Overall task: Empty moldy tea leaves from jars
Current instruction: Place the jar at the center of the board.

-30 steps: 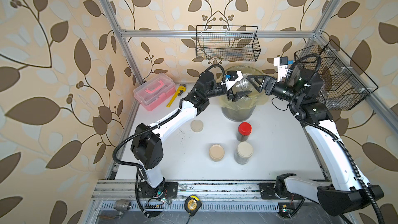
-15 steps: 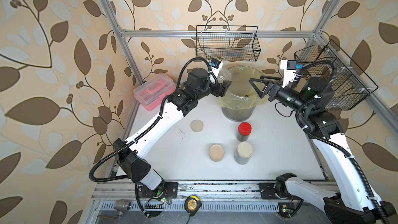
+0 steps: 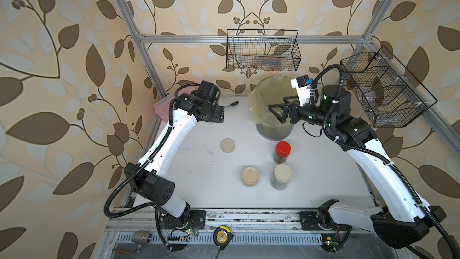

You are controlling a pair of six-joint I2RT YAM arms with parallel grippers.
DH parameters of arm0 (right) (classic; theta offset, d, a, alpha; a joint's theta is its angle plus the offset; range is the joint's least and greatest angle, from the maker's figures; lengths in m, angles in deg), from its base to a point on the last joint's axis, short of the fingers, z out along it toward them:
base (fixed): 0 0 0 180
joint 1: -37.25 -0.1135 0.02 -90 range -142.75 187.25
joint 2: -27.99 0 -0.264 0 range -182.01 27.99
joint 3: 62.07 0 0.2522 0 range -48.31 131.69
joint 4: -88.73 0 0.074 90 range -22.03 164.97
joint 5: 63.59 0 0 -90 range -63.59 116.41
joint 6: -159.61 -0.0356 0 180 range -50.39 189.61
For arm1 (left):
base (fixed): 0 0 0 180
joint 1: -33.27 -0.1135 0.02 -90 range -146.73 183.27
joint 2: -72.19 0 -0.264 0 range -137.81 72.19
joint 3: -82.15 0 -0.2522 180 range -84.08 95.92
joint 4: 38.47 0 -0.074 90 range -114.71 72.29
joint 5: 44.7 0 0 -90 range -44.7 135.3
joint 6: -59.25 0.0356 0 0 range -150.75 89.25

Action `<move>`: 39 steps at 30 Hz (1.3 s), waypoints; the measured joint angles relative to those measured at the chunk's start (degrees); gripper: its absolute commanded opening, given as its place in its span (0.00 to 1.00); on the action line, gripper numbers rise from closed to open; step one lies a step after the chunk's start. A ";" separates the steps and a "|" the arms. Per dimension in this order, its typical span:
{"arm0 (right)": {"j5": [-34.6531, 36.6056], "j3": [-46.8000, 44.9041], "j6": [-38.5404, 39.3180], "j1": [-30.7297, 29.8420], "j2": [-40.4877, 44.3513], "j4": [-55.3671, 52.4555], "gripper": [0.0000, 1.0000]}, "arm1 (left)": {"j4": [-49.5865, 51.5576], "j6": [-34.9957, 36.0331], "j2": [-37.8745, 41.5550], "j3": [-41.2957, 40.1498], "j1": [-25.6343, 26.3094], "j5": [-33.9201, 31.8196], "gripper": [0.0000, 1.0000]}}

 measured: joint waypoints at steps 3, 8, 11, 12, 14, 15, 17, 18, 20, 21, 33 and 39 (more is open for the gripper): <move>0.61 -0.13 0.66 -1.05 -0.33 -0.76 1.00 | 4.02 0.00 -4.11 -2.21 -0.24 0.13 0.38; 0.57 -0.66 0.61 -1.09 -0.24 -0.55 1.00 | 9.03 0.15 -14.88 -2.45 -0.31 -0.09 0.42; 0.57 -1.55 0.61 -1.44 -0.15 -0.52 1.00 | 9.73 0.48 -20.72 -3.41 -0.35 -0.85 0.43; 0.57 -1.90 0.61 -1.53 -0.09 -0.52 1.00 | 9.94 0.61 -22.43 -3.69 -0.37 -1.07 0.43; 0.59 -2.49 0.63 -1.62 0.07 -0.59 1.00 | 10.14 1.03 -25.03 -3.91 -0.76 -1.33 0.44; 0.61 -2.82 0.63 -1.70 0.20 -0.61 1.00 | 10.12 1.27 -26.23 -3.91 -1.07 -1.33 0.44; 0.61 -3.34 0.63 -1.70 0.68 -0.63 1.00 | 9.97 1.60 -27.61 -3.91 -1.51 -1.22 0.46; 0.61 -3.63 0.63 -1.70 1.01 -0.61 1.00 | 9.70 1.70 -28.11 -4.04 -1.88 -1.11 0.48; 0.63 -4.00 0.63 -1.70 1.64 -0.61 1.00 | 9.29 1.95 -28.61 -4.13 -2.69 -0.52 0.52; 0.63 -4.17 0.63 -1.70 1.90 -0.59 1.00 | 8.98 2.16 -28.81 -4.13 -3.13 0.13 0.53; 0.70 -4.57 0.59 -1.75 2.23 -0.42 1.00 | 7.26 4.72 -31.80 -3.72 -6.36 5.16 0.99; 1.03 -4.57 0.39 -1.81 2.43 -0.13 1.00 | 4.72 4.85 -31.89 -3.72 -6.69 5.79 0.99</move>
